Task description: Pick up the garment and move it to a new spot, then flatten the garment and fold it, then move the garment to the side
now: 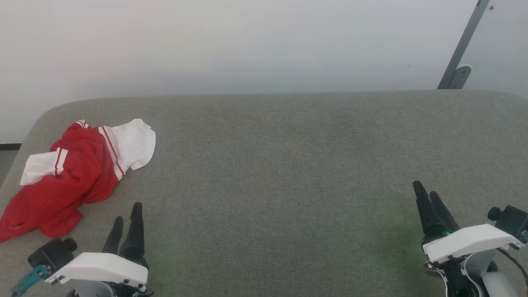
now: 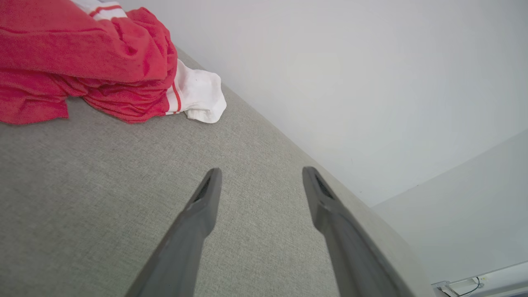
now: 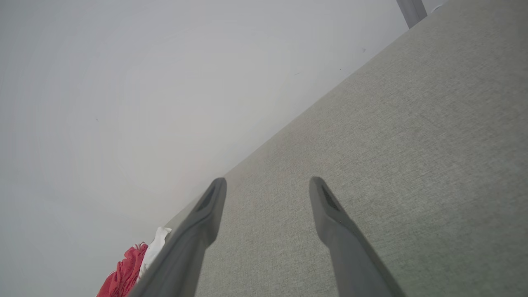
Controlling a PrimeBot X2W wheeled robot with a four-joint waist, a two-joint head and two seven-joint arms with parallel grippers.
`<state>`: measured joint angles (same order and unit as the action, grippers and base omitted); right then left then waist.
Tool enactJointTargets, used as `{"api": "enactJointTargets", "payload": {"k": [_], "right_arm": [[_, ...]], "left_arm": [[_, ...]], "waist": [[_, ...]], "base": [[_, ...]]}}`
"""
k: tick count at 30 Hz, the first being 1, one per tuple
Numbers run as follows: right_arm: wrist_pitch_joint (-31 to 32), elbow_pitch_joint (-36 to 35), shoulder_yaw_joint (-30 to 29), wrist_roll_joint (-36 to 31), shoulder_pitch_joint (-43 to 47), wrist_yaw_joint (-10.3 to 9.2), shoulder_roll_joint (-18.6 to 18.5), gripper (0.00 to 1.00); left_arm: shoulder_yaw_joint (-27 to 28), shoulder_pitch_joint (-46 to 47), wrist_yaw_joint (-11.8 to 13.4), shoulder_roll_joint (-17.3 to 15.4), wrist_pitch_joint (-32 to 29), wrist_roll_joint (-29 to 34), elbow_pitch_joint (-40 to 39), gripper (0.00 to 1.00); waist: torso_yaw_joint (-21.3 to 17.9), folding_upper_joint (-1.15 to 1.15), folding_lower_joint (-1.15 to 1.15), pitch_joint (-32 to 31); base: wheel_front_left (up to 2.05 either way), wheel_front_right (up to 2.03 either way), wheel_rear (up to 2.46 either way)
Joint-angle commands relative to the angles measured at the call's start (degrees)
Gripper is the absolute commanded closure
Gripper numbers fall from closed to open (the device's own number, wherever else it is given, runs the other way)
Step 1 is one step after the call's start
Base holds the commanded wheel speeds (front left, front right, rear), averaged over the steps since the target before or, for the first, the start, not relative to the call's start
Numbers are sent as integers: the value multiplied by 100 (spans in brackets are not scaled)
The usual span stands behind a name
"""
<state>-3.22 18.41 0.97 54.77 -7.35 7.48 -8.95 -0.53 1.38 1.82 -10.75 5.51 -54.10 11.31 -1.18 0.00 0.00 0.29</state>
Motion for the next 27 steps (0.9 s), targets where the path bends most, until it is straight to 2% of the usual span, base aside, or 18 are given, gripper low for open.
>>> {"api": "enactJointTargets", "payload": {"k": [1,27], "right_arm": [[-47,-77,3,-59,-141,1,-32,0],[-360,-69,72,-1479,-172,1,-230,0]], "left_arm": [[14,51,-12,-56,35,94,-79,0],[183,-121,-54,-68,449,1711,-329,0]], "waist": [[1,0,0,0],[-21,0,0,5]], "base": [[0,0,0],[0,0,0]]}}
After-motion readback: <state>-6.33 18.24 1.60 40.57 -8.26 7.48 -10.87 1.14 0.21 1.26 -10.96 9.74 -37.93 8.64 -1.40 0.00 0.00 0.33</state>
